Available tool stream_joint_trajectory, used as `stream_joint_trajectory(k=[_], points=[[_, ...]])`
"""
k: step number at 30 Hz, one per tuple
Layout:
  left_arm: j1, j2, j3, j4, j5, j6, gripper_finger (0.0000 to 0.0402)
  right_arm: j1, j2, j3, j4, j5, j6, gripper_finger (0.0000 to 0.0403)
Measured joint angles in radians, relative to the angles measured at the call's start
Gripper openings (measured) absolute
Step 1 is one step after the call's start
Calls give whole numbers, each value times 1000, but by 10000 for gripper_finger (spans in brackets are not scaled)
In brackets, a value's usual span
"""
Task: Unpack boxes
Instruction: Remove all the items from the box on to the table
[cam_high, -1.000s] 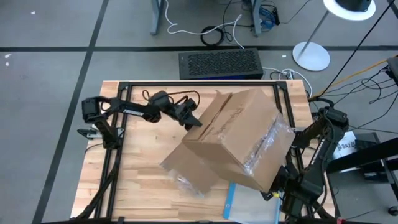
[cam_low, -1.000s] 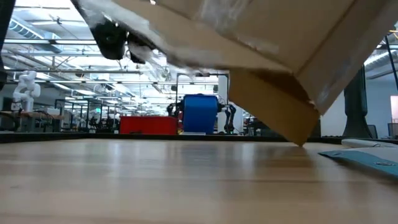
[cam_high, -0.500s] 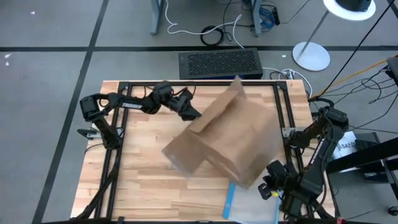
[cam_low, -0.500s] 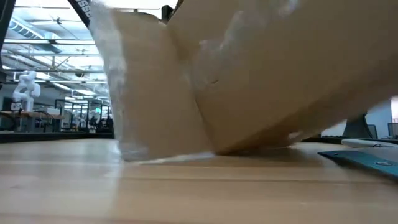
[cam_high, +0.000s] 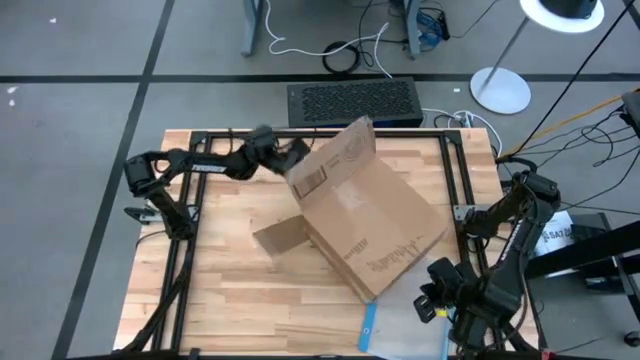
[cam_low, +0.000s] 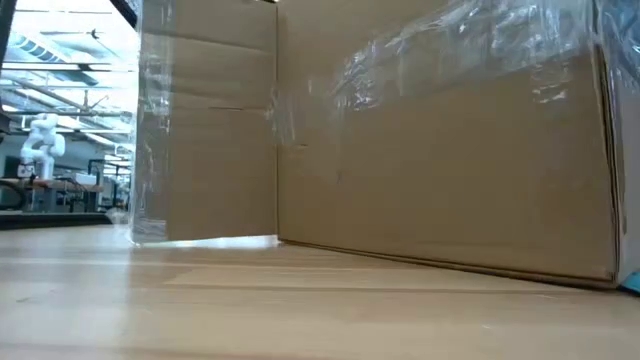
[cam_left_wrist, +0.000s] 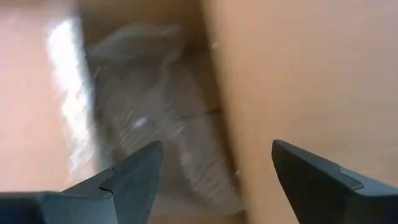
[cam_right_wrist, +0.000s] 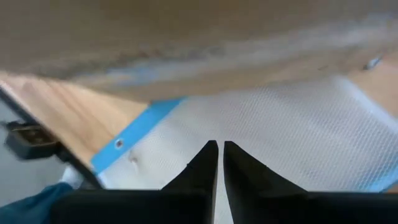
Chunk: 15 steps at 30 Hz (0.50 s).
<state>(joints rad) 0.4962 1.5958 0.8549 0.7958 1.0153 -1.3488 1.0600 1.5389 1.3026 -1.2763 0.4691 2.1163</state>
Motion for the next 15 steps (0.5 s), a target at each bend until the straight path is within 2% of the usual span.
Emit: stream_joint_trajectory(k=[4, 7, 11, 15], points=[[82, -70, 77, -9, -4, 5, 305, 48, 1, 2, 2, -42, 70, 18], [146, -146, 150, -130, -11, 72, 305, 68, 1, 2, 36, -53, 79, 18], [205, -261, 288, -508, -13, 300, 292, 69, 1, 2, 63, -44, 78, 18], [199, -339, 491, -918, -118, 583, 270, 67, 1, 2, 68, -24, 76, 18]])
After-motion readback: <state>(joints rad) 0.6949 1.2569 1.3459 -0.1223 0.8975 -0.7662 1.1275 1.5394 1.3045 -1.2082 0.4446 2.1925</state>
